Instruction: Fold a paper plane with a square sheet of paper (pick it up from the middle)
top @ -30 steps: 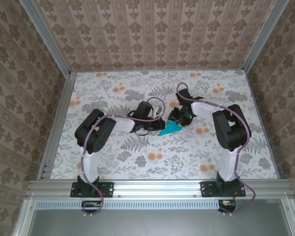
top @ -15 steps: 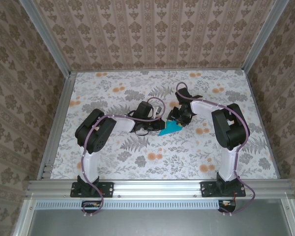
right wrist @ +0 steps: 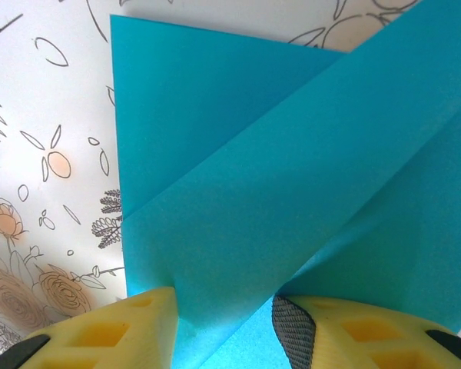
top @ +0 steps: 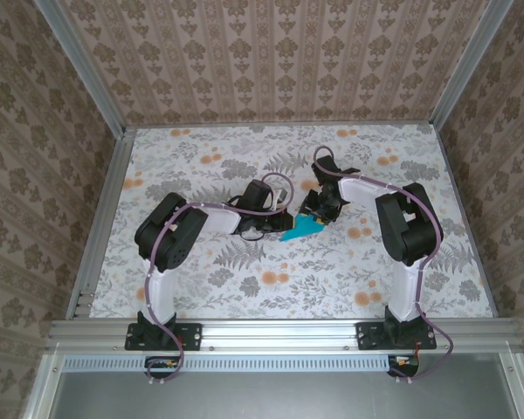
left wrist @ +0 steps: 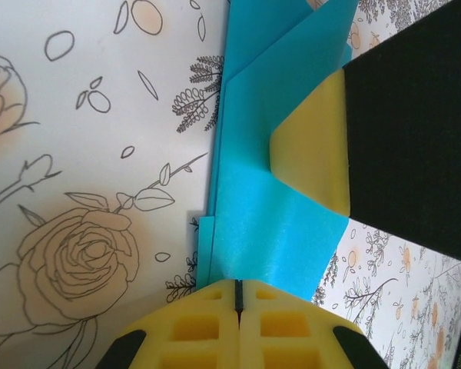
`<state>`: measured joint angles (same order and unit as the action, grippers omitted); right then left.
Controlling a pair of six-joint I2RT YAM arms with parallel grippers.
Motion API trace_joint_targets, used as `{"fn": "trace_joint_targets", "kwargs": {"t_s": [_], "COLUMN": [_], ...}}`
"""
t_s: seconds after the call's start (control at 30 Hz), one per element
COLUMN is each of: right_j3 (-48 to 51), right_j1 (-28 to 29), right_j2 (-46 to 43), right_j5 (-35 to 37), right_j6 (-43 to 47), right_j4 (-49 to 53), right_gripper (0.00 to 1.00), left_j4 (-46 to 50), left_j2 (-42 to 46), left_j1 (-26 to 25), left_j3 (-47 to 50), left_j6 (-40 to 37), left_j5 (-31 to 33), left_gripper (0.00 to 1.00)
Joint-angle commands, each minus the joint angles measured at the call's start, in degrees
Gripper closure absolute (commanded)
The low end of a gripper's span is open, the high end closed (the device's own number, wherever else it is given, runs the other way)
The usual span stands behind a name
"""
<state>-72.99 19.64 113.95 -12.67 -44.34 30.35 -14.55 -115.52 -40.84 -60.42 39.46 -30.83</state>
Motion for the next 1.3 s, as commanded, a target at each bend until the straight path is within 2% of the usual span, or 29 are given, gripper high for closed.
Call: {"fn": "trace_joint_targets", "kwargs": {"t_s": [0.0,0.43,0.97,1.27], "right_j3": [4.87,4.83,5.22,5.32], "right_j1": [0.24,0.23,0.24,0.23], "right_j2": [10.37,10.28,10.5,10.85], "right_j5": [4.84,4.5,4.36,4.76], "right_j6": [-0.57,-0.35,0.3,0.47], "right_j4": [2.74,2.46,2.16,2.35], "right_gripper": [0.55,0.54,0.56,0.57], "left_j4": [1.89,5.02,3.19,0.37], "left_j2": [-1.19,-0.94,0.46,3.86], "left_j1": [0.19,-0.19,-0.56,0.3], "left_j3": [-1.13,-1.41,-1.36,0.31], "left_j6": [-0.05,-1.56,-1.32,-0.07], "left_j5": [0.25,0.51,-1.67,1.56], "left_gripper": [1.0,1.0,0.95,0.94]}}
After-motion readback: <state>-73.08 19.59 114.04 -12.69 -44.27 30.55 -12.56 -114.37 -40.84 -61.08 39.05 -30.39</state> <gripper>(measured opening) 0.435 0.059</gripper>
